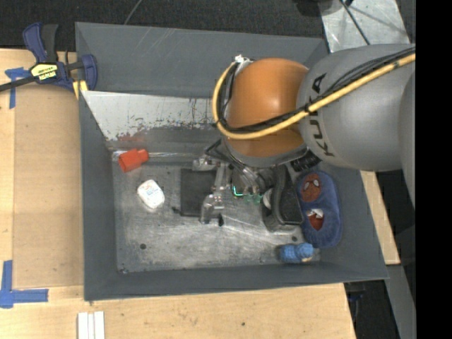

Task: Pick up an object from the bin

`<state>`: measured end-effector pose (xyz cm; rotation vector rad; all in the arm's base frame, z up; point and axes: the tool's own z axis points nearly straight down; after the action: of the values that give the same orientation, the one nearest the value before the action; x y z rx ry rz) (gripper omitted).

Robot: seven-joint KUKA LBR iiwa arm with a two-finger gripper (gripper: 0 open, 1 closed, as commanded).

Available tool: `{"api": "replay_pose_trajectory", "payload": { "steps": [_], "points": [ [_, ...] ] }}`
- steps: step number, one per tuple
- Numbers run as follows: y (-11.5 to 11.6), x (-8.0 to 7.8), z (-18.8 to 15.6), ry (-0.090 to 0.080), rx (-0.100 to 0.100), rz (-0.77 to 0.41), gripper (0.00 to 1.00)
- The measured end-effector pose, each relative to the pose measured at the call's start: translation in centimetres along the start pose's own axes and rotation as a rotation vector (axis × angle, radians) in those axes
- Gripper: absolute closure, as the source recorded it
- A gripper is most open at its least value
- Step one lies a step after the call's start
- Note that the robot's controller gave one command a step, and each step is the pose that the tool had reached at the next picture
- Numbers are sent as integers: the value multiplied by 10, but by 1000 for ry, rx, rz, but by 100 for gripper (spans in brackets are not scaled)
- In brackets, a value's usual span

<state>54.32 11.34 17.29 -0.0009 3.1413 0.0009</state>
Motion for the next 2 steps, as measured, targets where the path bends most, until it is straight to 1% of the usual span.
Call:
{"api": "replay_pose_trajectory", "payload": {
  "steps": [1,2],
  "points": [
    [-64,-72,102,-4,-4,-32,0],
    [-9,-80,98,-10,5,-456,0]
  ]
}}
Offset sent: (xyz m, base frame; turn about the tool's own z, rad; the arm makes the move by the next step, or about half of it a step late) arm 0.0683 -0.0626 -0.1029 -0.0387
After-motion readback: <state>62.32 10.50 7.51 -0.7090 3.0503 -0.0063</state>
